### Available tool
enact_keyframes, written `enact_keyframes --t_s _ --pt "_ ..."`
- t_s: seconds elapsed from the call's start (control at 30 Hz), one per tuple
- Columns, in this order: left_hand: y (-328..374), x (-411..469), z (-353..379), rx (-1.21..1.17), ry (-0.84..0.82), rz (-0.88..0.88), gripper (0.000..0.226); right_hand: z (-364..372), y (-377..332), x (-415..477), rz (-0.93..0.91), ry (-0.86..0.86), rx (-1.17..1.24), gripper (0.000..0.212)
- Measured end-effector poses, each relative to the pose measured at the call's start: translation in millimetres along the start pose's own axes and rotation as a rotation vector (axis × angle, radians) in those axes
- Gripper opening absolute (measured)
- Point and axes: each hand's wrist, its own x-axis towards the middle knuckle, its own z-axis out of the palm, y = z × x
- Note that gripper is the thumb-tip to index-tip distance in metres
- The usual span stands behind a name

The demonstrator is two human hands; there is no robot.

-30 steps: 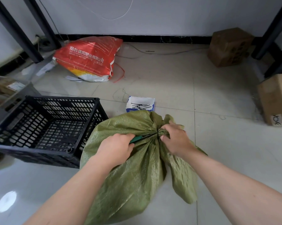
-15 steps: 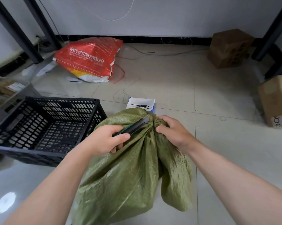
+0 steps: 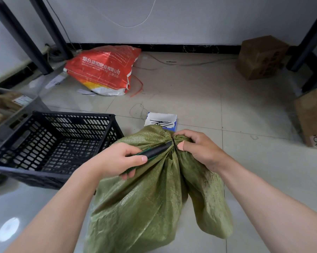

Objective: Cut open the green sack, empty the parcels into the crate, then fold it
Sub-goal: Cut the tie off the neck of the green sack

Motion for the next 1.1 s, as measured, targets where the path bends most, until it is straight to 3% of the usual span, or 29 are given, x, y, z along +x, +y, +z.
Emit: enact_keyframes --t_s 0.3,0.43,0.5,0.8,1.1 --pt "-8.3 2.5 4.6 -0.192 -0.049 -0.009 0.038 -3.4 -1.9 -1.2 0.027 -0.037 0.002 0.030" --pt "-15.2 0.9 3.6 -0.368 -0.059 0.017 0.054 -4.6 0.0 -1.5 0.052 -0.061 0.059 0.031" --pt "-16.6 0.9 -0.5 -0.445 -0.059 0.044 0.052 -4.9 0.6 -0.9 0.057 -0.060 0.073 0.031" --pt "-12.1 7.8 6.5 -0.268 -0.124 -0.007 0.037 -0.9 0.4 3.0 0.030 -0.062 0.069 0.036" --pt "-10.1 8.7 4.9 -0.209 -0.097 0.025 0.044 -5.5 1.8 2.8 0.051 -0.087 0.112 0.037"
